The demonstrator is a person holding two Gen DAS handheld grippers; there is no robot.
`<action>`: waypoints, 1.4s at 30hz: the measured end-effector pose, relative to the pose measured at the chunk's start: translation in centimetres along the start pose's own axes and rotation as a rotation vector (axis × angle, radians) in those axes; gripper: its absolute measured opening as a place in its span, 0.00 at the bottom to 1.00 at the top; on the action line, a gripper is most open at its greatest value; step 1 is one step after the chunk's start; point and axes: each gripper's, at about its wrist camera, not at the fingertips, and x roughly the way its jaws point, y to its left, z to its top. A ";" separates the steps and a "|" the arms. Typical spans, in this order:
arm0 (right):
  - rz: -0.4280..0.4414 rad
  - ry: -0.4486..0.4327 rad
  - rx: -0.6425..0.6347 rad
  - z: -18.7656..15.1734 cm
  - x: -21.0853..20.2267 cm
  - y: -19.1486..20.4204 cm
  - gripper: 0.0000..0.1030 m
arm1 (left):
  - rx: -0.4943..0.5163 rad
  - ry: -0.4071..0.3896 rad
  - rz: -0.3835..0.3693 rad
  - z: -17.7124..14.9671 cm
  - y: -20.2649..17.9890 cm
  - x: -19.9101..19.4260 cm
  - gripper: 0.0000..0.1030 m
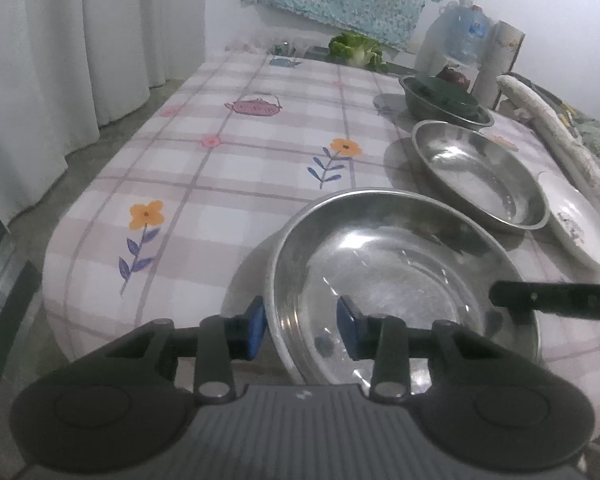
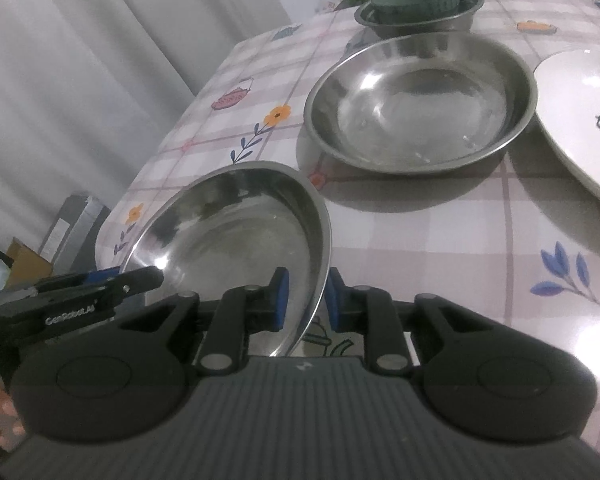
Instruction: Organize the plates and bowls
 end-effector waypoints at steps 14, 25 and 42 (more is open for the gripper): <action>-0.089 -0.048 -0.016 -0.3 -0.6 -1.2 0.18 | 0.049 0.016 -0.037 -1.3 -2.0 -0.1 0.38; -0.107 -0.061 -0.010 -1.4 -0.2 -1.0 0.17 | 0.120 0.005 0.030 -0.9 -2.3 0.8 0.38; -0.156 -0.099 -0.063 -2.0 -0.6 -0.6 0.13 | 0.164 0.020 0.048 -0.6 -4.0 1.3 0.35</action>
